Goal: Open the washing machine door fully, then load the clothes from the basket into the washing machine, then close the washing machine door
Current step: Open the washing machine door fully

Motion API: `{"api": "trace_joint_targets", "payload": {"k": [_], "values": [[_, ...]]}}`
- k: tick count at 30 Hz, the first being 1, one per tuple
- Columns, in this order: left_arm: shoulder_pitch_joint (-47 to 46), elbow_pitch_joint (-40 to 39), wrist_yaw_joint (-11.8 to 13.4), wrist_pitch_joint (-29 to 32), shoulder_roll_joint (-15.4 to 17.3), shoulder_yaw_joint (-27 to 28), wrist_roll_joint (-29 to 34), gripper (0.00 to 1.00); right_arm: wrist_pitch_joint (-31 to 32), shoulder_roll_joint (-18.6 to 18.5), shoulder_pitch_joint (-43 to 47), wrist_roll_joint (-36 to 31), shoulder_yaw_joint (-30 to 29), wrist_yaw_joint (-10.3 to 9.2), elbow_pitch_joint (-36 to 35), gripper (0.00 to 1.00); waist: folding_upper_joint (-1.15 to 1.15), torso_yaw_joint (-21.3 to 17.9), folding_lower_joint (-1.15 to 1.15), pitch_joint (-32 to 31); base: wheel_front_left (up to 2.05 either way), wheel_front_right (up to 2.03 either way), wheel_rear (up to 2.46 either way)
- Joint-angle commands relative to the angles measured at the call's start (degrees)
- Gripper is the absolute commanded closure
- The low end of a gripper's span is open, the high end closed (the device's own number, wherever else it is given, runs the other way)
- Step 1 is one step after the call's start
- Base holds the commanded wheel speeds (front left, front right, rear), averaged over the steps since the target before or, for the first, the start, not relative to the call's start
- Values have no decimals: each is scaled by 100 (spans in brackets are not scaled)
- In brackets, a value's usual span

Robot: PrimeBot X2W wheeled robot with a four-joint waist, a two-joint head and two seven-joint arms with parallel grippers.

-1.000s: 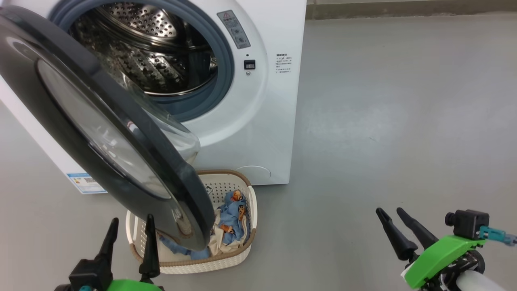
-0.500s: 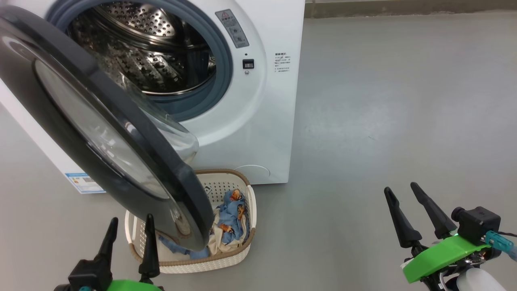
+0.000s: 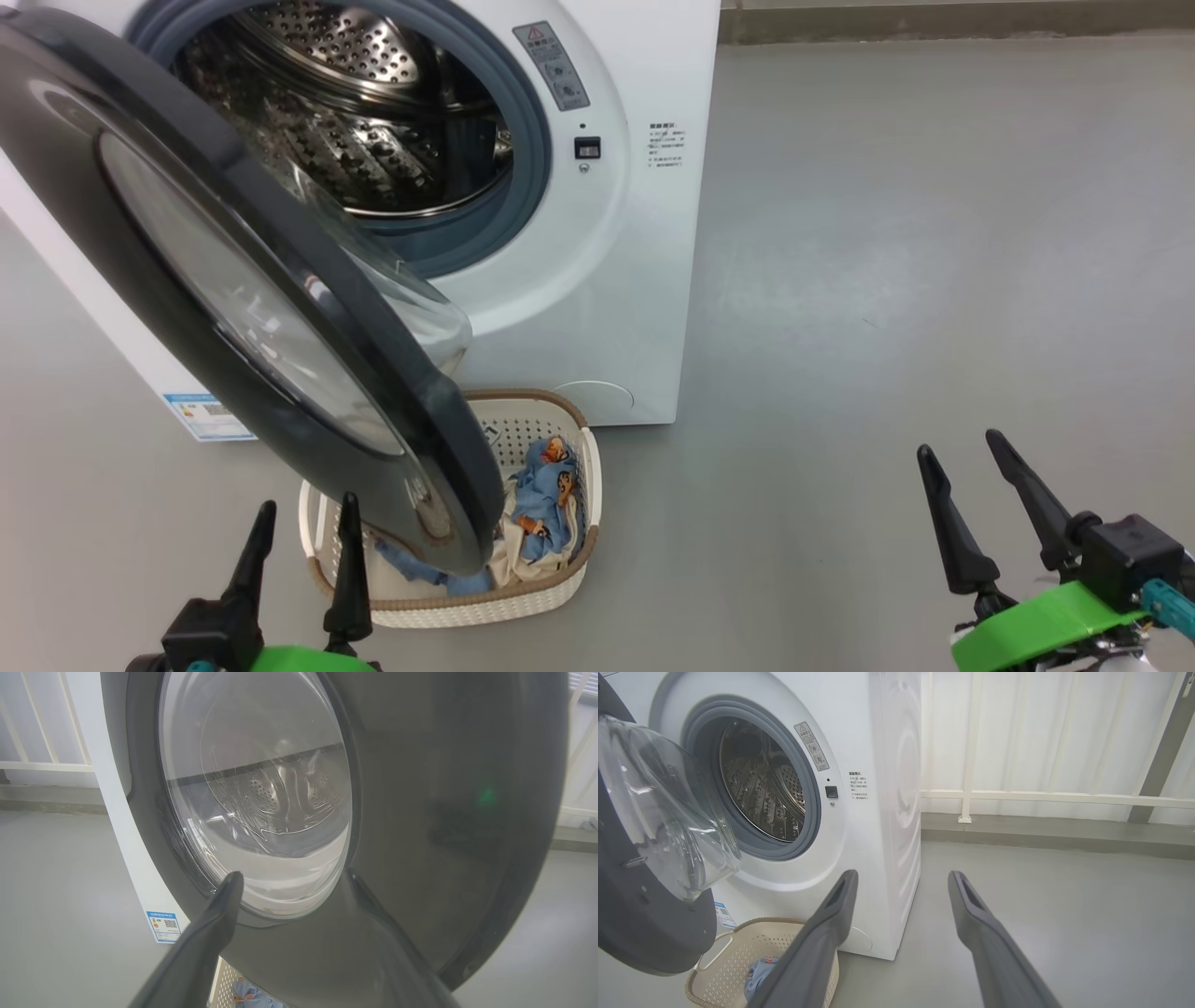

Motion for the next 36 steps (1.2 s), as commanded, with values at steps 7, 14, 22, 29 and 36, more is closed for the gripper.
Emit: {"api": "trace_joint_targets", "payload": {"k": [7,14,22,29,36], "values": [[-39,-190,38,-37,58,174,1,0,-70,14,118,-205,-71,25,-92,0,0,65,0,3,0,0,0],[-41,-204,47,-37,58,193,3,0,-70,43,134,-249,-122,25,-81,0,0,86,0,20,0,0,0],[-98,-683,63,-37,58,232,-58,100,-70,78,131,-291,-175,25,-112,0,0,129,0,-2,0,0,0],[-131,-2082,294,-37,58,67,226,100,-70,77,129,-333,-196,25,-138,0,0,157,0,-10,0,0,0],[-81,-3349,421,-37,58,-726,267,100,-70,72,90,-346,-160,25,-183,0,0,114,0,14,0,0,0]]}}
